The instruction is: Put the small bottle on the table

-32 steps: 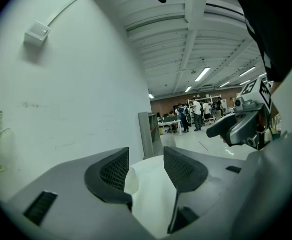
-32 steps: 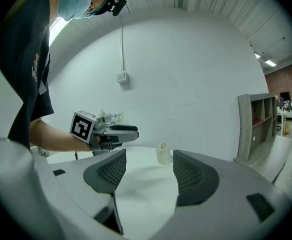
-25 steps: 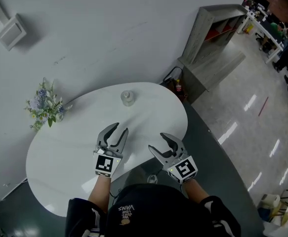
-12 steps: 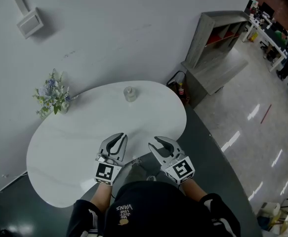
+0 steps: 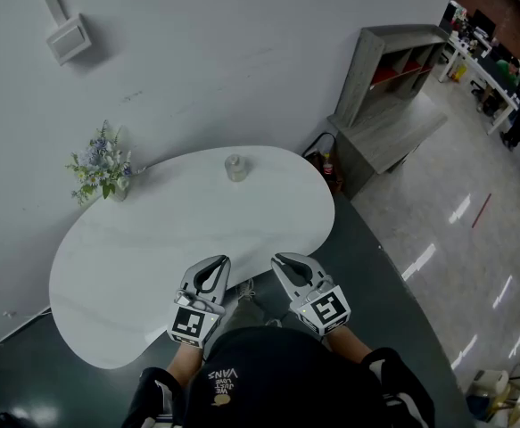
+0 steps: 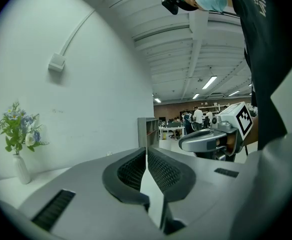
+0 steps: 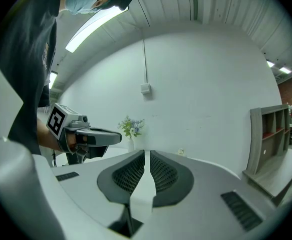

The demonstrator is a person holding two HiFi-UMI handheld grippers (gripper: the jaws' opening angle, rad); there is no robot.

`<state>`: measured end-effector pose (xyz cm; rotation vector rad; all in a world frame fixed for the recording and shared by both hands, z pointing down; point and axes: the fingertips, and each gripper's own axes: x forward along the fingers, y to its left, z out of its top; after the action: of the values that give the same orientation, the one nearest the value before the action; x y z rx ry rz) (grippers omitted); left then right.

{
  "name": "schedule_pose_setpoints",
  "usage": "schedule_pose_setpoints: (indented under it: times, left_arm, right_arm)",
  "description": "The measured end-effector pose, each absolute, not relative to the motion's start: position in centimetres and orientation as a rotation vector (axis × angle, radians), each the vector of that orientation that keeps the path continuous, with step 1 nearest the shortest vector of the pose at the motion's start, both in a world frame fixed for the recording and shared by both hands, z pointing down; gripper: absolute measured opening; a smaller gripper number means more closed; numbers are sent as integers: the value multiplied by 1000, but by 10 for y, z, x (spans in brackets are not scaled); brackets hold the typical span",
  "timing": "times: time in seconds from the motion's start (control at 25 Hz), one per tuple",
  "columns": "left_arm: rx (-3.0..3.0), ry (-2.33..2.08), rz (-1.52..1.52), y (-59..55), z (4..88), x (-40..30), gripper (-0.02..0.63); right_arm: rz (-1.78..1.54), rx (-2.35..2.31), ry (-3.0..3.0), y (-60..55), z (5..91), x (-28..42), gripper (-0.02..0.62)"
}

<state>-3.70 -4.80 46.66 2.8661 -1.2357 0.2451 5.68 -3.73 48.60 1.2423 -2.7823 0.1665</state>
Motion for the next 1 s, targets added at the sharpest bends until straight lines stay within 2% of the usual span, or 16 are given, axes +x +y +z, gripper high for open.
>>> schedule_pose_setpoints:
  times: [1.0]
  left_arm:
    - [2788, -1335, 229, -3, 462, -60, 28]
  right_arm:
    - [188, 1207, -2773, -3, 491, 53, 48]
